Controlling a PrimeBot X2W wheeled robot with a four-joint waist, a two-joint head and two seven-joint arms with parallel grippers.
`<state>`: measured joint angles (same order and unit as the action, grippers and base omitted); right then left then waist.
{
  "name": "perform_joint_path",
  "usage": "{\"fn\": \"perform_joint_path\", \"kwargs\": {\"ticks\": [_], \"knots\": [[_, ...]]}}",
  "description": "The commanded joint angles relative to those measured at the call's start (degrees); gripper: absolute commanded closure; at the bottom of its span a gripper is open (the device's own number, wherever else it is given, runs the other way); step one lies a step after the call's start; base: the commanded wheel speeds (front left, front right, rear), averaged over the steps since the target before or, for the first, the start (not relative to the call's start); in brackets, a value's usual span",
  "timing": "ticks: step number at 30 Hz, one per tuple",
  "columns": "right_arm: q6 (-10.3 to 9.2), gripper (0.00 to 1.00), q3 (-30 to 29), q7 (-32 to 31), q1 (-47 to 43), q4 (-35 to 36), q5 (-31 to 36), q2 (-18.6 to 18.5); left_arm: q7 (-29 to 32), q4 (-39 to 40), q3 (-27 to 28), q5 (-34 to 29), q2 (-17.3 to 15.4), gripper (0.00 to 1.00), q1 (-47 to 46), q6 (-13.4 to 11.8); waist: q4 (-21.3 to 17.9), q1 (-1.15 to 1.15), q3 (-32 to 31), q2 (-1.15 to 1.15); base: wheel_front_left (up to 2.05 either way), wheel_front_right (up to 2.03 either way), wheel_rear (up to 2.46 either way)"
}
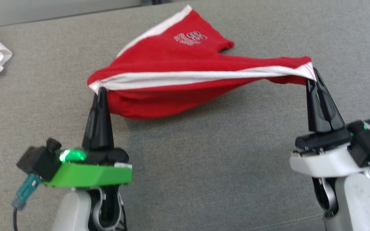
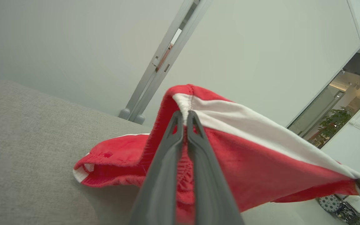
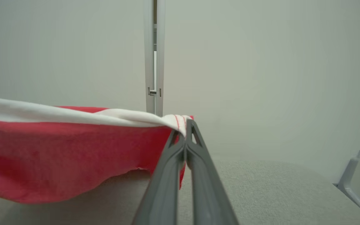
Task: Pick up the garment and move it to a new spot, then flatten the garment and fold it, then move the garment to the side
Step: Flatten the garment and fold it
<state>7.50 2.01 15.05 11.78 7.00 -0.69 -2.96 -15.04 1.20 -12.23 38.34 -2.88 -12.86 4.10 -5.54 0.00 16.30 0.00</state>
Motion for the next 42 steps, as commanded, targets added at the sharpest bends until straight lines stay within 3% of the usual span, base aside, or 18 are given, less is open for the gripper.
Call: {"fn": "perform_joint_path", "kwargs": {"ticks": [1,8,16,21,27,36,42], "knots": [[-0.01,1.00,-0.67,0.17,-3.87,2.14,0.41,-0.06,-0.18,2.09,-0.82,0.69,-0.08,1.00,3.73,-1.19,1.17,0.00,-6.54,0.00,0.00,0.00,0.00],[-0.01,1.00,-1.62,-0.82,-15.34,5.81,2.53,-0.31,-0.18,7.49,-6.33,2.56,-0.09,1.00,15.97,-5.77,2.28,0.00,-9.93,0.00,0.00,0.00,0.00],[-0.01,1.00,-3.18,-1.99,-12.46,-2.48,1.52,-1.90,-0.17,1.82,-10.68,6.71,-0.12,1.00,15.39,-7.19,5.54,0.00,-7.12,0.00,0.00,0.00,0.00],[-0.01,1.00,-1.11,-2.19,-1.55,-13.53,2.00,-5.77,-0.18,-6.29,-12.93,11.64,-0.11,1.00,7.81,-9.09,8.12,0.00,-2.83,0.00,0.00,0.00,0.00],[-0.01,1.00,4.24,-3.49,13.17,-25.94,2.53,-10.26,-0.18,-14.25,-15.24,17.63,-0.11,1.00,-2.15,-13.70,10.24,0.00,1.90,0.00,0.00,0.00,0.00],[-0.01,1.00,11.95,-4.49,32.63,-45.68,1.14,-13.96,-0.19,-18.34,-18.77,24.10,-0.12,1.00,-12.97,-17.83,14.97,0.00,6.38,0.00,0.00,0.00,0.00],[-0.01,1.00,15.37,-4.66,41.28,-56.06,0.00,-14.72,-0.19,-19.08,-20.27,26.72,-0.11,1.00,-16.23,-18.71,16.76,0.00,8.13,0.00,0.00,0.00,0.00]]}}
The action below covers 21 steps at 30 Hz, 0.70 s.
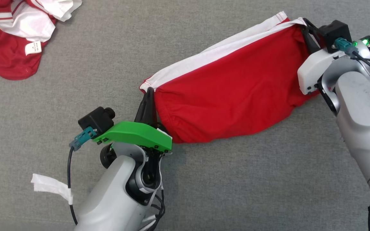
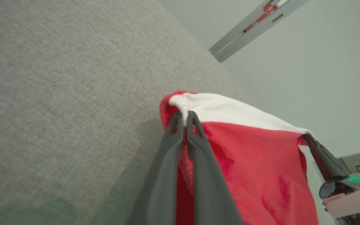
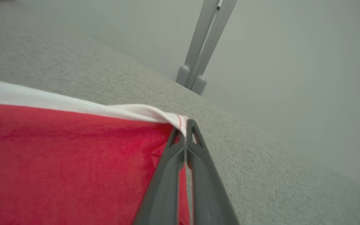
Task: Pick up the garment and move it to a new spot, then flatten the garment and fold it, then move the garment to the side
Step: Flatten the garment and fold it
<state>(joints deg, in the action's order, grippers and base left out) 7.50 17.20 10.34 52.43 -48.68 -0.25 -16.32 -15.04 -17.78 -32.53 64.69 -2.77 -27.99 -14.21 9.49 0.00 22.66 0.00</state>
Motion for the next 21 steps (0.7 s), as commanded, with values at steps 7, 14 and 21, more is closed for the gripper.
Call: {"fn": "perform_joint_path", "kwargs": {"ticks": [7,14,21], "knots": [[-0.01,1.00,5.16,1.17,7.80,-9.21,-2.90,-1.61,-0.19,0.68,-1.47,0.71,-0.22,1.00,-3.36,-0.58,2.71,0.00,3.84,0.00,0.00,0.00,0.00],[-0.03,0.92,6.88,2.30,12.74,-15.26,-4.35,-2.18,-0.19,1.96,-3.43,-0.85,-0.22,1.00,-4.75,-0.19,3.12,0.00,4.93,0.00,0.00,0.00,0.00],[-0.03,0.00,7.61,3.99,14.56,-18.22,-5.57,-1.31,-0.19,3.53,-4.84,-7.53,-0.23,0.00,-3.99,-0.19,3.10,0.00,4.34,0.00,0.00,0.00,0.00]]}}
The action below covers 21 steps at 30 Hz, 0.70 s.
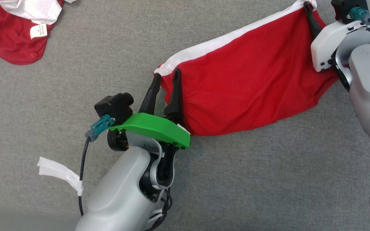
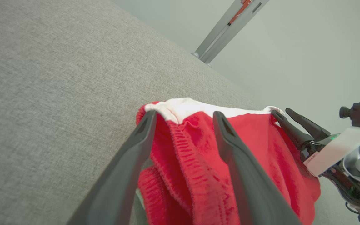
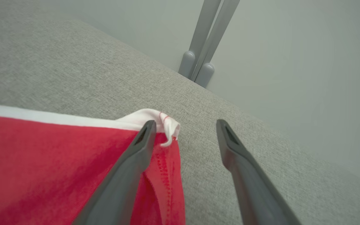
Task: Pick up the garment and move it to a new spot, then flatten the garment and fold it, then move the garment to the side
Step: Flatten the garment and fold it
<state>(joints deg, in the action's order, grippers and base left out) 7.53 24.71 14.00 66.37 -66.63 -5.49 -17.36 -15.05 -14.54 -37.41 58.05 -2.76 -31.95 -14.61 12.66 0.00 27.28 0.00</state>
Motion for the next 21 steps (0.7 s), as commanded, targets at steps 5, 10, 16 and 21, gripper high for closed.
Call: {"fn": "perform_joint_path", "kwargs": {"ticks": [5,10,16,21], "knots": [[-0.07,0.00,0.52,0.75,0.31,-1.39,-2.80,-0.09,-0.15,1.57,0.73,-9.89,-0.31,0.00,2.23,1.44,-0.11,0.00,-1.92,0.00,0.00,0.00,0.00],[-0.07,0.00,3.37,-3.17,-0.83,-2.13,-7.39,-0.90,-0.12,5.84,4.29,-18.37,-2.76,0.00,6.15,1.53,-0.13,0.00,-3.99,0.00,0.00,0.00,0.00],[-0.07,0.00,9.40,-10.92,-2.96,1.08,-14.37,-2.70,-0.12,10.17,8.94,-22.94,-3.70,0.00,10.69,0.71,0.15,0.00,-5.21,0.00,0.00,0.00,0.00],[-0.07,0.00,14.59,-19.20,-5.37,5.22,-21.19,-6.17,-0.12,11.77,10.90,-24.73,-3.11,0.00,13.05,0.88,0.67,0.00,-4.95,0.00,0.00,0.00,0.00]]}}
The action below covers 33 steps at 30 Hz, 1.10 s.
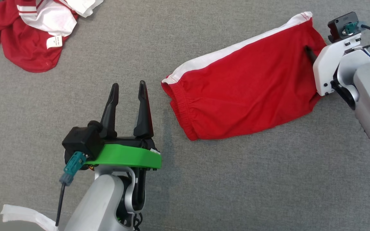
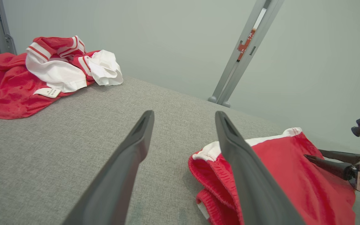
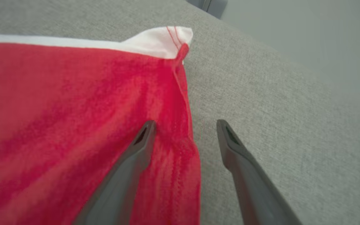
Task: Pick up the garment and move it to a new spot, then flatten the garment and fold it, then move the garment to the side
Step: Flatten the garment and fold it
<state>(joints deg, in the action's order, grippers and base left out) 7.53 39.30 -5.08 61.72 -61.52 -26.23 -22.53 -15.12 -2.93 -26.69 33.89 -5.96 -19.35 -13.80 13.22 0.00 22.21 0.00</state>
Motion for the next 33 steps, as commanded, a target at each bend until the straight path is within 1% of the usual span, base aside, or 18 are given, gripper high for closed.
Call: {"fn": "perform_joint_path", "kwargs": {"ticks": [1,4,8,9,10,11,12,13,14,15,19,23,27,33], "knots": [[-0.07,0.00,0.80,-1.75,-1.09,0.91,-1.81,-1.74,-0.04,0.25,0.54,-0.81,0.16,0.00,0.83,0.11,0.20,0.00,0.23,0.00,0.00,0.00,0.00],[-0.07,0.00,2.37,-5.27,-2.20,2.88,-5.39,-3.65,-0.04,0.44,1.50,-1.66,0.27,0.00,1.40,0.19,0.48,0.00,0.46,0.00,0.00,0.00,0.00],[-0.07,0.00,3.59,-9.66,-3.54,4.76,-10.10,-4.80,-0.04,0.23,2.38,-2.65,0.27,0.00,1.62,0.62,0.78,0.00,0.42,0.00,0.00,0.00,0.00],[-0.07,0.06,3.90,-10.61,-3.93,5.21,-11.08,-5.03,-0.04,0.13,2.50,-2.84,0.27,0.00,1.66,0.67,0.82,0.00,0.37,0.00,0.00,0.00,0.00],[-0.06,0.50,4.21,-11.48,-4.39,5.81,-12.14,-5.41,-0.03,0.02,2.70,-3.09,0.25,0.00,1.69,0.75,0.85,0.00,0.29,0.00,0.00,0.00,0.00],[-0.06,0.54,4.50,-12.25,-4.74,6.22,-12.97,-5.67,-0.04,-0.07,2.84,-3.20,0.23,0.00,1.70,0.83,0.86,0.00,0.22,0.00,0.00,0.00,0.00],[-0.07,0.61,4.90,-13.03,-5.07,6.77,-13.95,-5.95,-0.04,-0.19,3.02,-3.39,0.17,0.00,1.74,0.95,0.83,0.00,0.12,0.00,0.00,0.00,0.00],[-0.07,0.70,5.07,-13.43,-5.26,7.16,-14.79,-6.19,-0.04,-0.27,3.19,-3.50,0.12,0.00,1.78,1.03,0.78,0.00,0.03,0.00,0.00,0.00,0.00],[-0.07,0.81,5.16,-13.62,-5.54,7.68,-15.64,-6.40,-0.04,-0.41,3.36,-3.57,0.04,0.00,1.82,1.04,0.68,0.00,-0.10,0.00,0.00,0.00,0.00],[-0.07,1.00,5.22,-13.57,-5.76,8.04,-16.26,-6.53,-0.04,-0.50,3.49,-3.79,-0.06,0.00,1.85,1.00,0.56,0.00,-0.24,0.00,0.00,0.00,0.00],[-0.08,1.00,5.35,-11.01,-6.27,8.75,-17.57,-6.57,-0.03,-0.95,3.83,-4.40,-0.43,0.00,2.36,0.91,-0.53,0.00,-1.28,0.00,0.00,0.00,0.00],[-0.08,1.00,5.86,-7.00,-7.02,9.75,-17.73,-5.86,0.03,-1.53,3.58,-5.08,-1.26,0.00,2.73,0.76,-2.84,0.00,-3.07,0.00,0.00,0.00,0.00],[-0.08,1.00,5.88,-1.58,-8.56,10.45,-16.67,-6.04,0.15,-2.06,3.21,-5.80,-2.18,0.00,3.41,0.61,-5.97,0.00,-5.11,0.00,0.00,0.00,0.00],[-0.08,1.00,3.07,5.96,-13.51,9.69,-16.64,-3.64,0.11,-3.25,3.22,-6.36,-3.33,0.00,4.63,0.43,-11.20,0.00,-7.88,0.00,0.00,0.00,0.00]]}}
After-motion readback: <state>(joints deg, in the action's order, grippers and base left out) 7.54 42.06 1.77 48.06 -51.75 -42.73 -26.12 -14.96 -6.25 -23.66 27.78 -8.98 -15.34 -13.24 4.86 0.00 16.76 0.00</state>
